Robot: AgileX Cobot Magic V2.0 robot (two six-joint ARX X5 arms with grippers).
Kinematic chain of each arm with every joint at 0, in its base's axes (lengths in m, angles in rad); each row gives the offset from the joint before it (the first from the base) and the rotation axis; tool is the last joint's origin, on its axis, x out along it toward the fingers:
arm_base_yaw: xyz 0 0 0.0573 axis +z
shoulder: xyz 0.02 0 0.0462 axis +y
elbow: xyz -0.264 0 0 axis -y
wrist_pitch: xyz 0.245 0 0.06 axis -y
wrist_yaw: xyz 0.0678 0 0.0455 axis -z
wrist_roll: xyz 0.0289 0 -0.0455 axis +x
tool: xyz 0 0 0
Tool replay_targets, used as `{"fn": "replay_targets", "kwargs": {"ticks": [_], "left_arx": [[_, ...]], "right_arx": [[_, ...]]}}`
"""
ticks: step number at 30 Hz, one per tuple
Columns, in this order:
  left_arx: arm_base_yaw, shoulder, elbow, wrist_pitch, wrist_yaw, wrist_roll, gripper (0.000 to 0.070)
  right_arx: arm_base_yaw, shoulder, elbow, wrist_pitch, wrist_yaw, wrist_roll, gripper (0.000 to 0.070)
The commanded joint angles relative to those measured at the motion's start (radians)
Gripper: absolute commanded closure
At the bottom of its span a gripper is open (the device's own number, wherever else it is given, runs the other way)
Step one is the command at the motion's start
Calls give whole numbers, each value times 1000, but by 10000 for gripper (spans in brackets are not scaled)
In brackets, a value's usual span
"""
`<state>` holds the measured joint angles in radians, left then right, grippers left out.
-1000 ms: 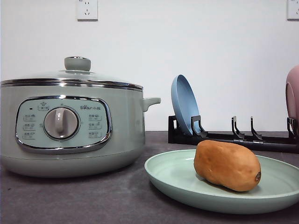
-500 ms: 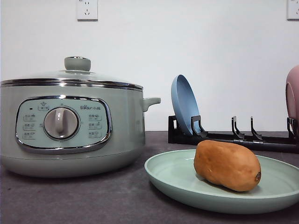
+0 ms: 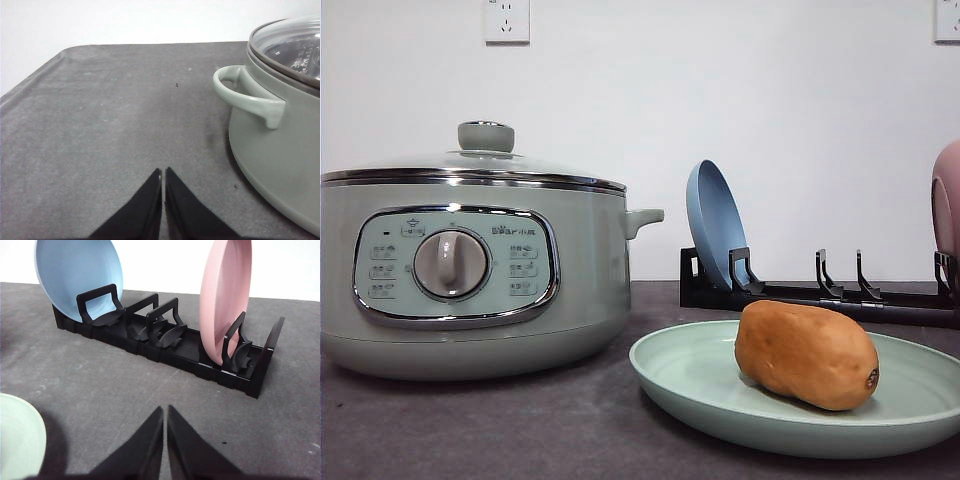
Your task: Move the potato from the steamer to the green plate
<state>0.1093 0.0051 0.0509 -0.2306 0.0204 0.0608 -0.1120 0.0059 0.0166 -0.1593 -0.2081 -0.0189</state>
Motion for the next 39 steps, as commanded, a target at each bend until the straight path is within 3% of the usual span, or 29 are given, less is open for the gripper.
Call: {"fn": "replay_targets", "kwargs": {"ticks": [1, 39], "left_arx": [[3, -2, -20, -8, -5, -1, 697], [3, -2, -20, -8, -5, -1, 697]], "right_arx": [[-2, -2, -5, 2, 0, 11, 700], [-2, -2, -5, 2, 0, 11, 700]]}}
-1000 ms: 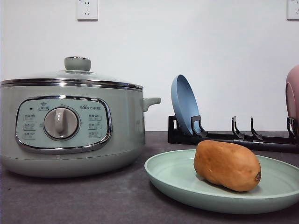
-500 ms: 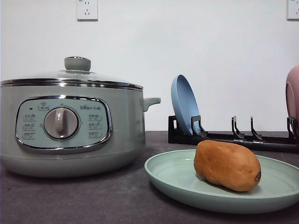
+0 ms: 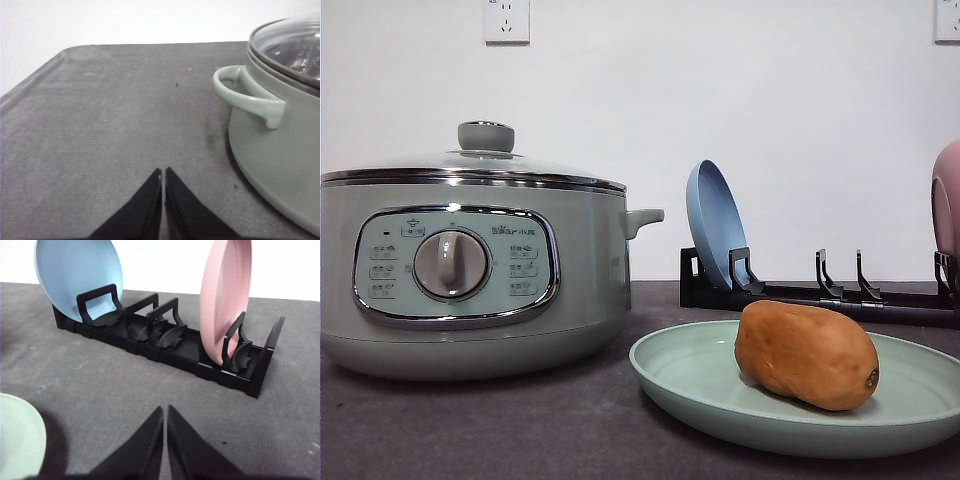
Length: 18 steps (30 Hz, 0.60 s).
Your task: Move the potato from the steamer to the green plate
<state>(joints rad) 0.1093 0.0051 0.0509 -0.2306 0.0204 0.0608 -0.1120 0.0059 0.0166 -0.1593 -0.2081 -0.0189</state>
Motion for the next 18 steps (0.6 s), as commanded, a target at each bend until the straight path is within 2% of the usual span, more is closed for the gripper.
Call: {"fn": "replay_targets", "kwargs": {"ticks": [1, 18], "left_arx": [[3, -2, -20, -8, -5, -1, 697], [3, -2, -20, -8, -5, -1, 697]], "right_arx": [[-2, -2, -5, 2, 0, 11, 700], [-2, -2, -5, 2, 0, 11, 700]]}}
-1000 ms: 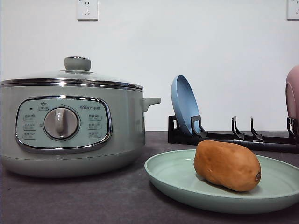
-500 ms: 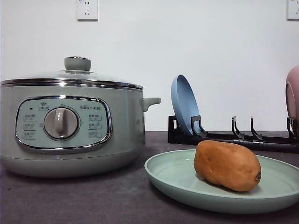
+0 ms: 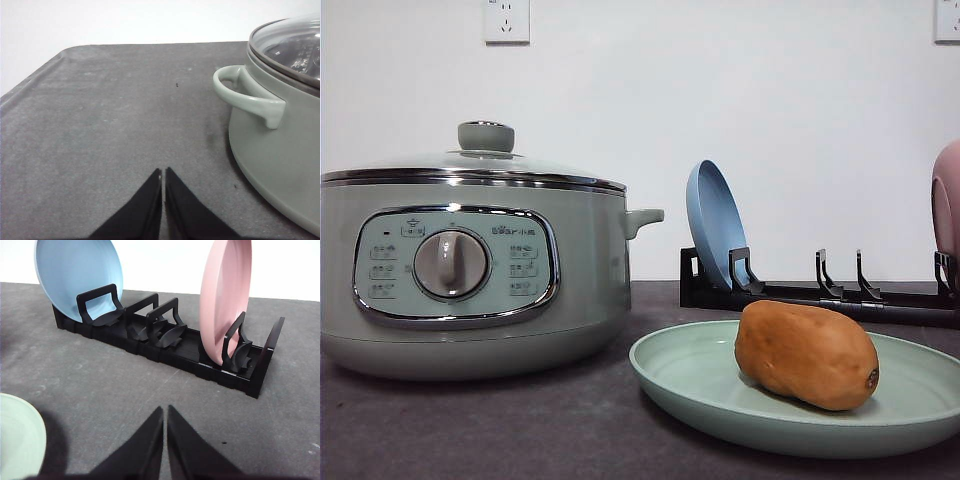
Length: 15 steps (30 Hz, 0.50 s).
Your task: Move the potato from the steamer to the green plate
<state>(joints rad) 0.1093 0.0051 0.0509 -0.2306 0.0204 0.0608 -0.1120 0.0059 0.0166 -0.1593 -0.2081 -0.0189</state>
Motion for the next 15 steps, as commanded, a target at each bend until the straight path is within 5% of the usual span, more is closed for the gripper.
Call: {"fn": "replay_targets", "kwargs": {"ticks": [1, 15], "left_arx": [[3, -2, -20, -8, -5, -1, 697], [3, -2, -20, -8, -5, -1, 697]], "right_arx": [[-2, -2, -5, 2, 0, 11, 700], [-2, -2, -5, 2, 0, 11, 700]]}}
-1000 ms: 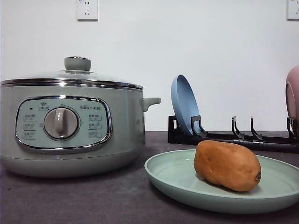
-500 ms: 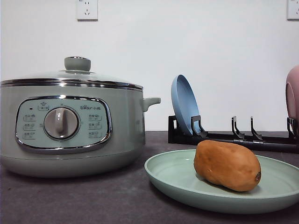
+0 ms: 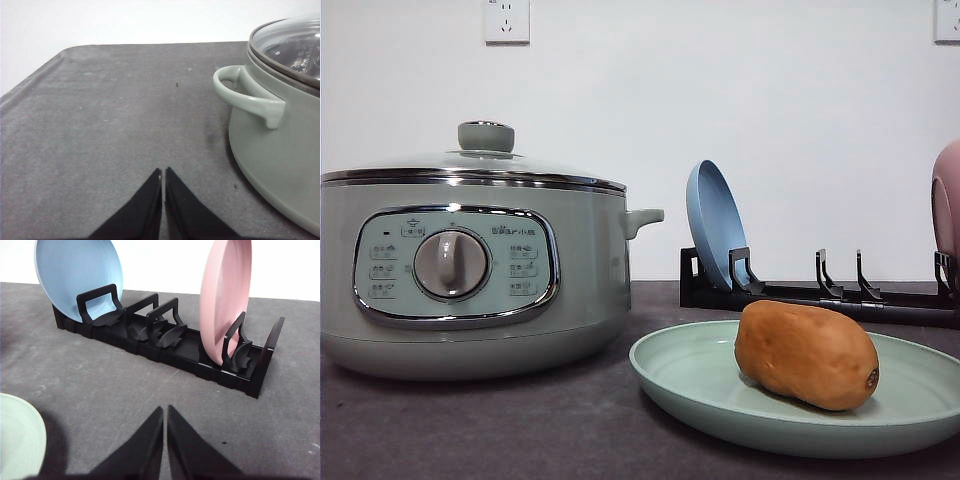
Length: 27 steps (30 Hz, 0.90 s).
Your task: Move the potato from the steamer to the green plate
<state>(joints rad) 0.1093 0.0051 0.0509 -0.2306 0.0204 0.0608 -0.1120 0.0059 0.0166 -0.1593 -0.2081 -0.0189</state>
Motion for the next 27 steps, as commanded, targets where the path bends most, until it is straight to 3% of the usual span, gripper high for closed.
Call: {"fn": "replay_targets", "kwargs": {"ticks": [1, 27], "left_arx": [[3, -2, -20, -8, -5, -1, 697], [3, -2, -20, -8, -5, -1, 697]], "right_arx": [[-2, -2, -5, 2, 0, 11, 700], [-2, -2, -5, 2, 0, 11, 700]]}}
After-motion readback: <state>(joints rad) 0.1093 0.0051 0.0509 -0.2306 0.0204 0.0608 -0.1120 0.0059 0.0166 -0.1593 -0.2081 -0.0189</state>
